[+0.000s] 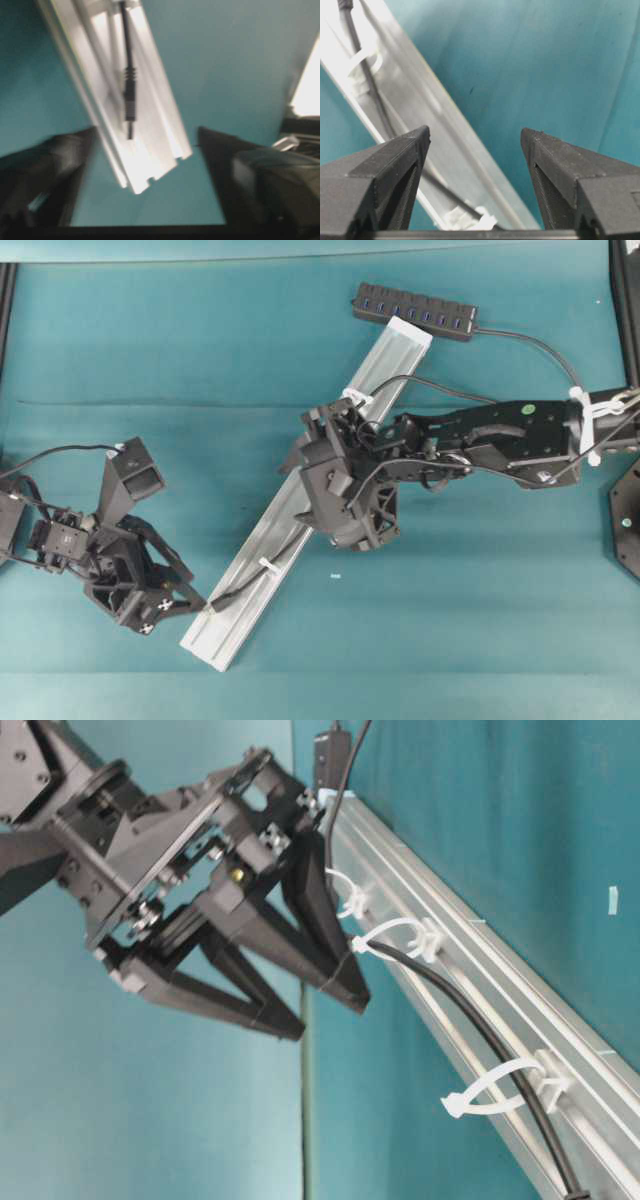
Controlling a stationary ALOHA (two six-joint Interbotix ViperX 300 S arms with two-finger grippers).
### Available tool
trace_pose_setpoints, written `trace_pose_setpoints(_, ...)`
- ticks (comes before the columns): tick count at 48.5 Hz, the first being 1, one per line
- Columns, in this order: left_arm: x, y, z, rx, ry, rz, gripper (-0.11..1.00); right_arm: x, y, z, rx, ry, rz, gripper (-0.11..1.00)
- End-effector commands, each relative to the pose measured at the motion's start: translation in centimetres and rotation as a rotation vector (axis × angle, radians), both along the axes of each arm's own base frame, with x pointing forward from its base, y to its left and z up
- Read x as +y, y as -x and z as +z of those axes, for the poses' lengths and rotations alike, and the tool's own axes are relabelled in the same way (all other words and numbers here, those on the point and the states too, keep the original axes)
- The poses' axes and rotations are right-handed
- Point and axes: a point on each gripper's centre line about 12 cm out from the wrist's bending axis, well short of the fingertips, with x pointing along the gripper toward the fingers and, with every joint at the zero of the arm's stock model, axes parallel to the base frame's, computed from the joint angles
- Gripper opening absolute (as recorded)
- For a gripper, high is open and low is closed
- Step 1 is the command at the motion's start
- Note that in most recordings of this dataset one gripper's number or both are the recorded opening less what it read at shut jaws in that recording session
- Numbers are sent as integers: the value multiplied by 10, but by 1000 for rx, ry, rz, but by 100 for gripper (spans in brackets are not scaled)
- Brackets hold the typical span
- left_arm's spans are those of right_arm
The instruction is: Pass the USB cable through three rings with both arms.
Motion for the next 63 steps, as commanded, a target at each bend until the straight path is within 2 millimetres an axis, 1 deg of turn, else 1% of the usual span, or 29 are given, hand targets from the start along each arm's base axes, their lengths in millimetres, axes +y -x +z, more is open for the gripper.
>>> trace_pose_setpoints(1,-2,-5,8,-31,-8,-14,94,1,1,7,-19,-11,-11,82)
trace_pose_setpoints(3,-1,-6,10,-40,-16,-20,90,2,2,9,-25,-12,-11,82)
trace_pose_setpoints(5,-1,-7,13,-53,-23,-26,88,1,4,10,-28,-11,-13,82)
trace_pose_setpoints(10,3,-11,20,-84,-50,-33,90,0,9,19,-48,-24,-28,82)
trace_pose_setpoints(16,10,-12,36,-149,-108,-57,91,-6,19,36,-86,-63,-79,82)
trace_pose_setpoints(25,33,-5,64,-259,-225,-61,91,-28,42,57,-151,-116,-192,82)
trace_pose_setpoints(30,49,1,82,-327,-291,-41,91,-35,57,68,-193,-144,-246,82)
trace_pose_setpoints(35,61,8,98,-383,-333,-13,90,-38,75,82,-246,-174,-286,82)
trace_pose_setpoints(42,72,22,117,-455,-388,15,90,-37,98,95,-299,-213,-320,82)
trace_pose_setpoints(53,79,53,144,-580,-570,-8,90,-31,135,116,-415,-282,-363,82)
trace_pose_setpoints(58,81,65,156,-626,-645,-15,90,-30,157,128,-493,-316,-382,81)
trace_pose_setpoints(63,83,73,162,-636,-685,-15,90,-28,177,135,-542,-351,-397,81)
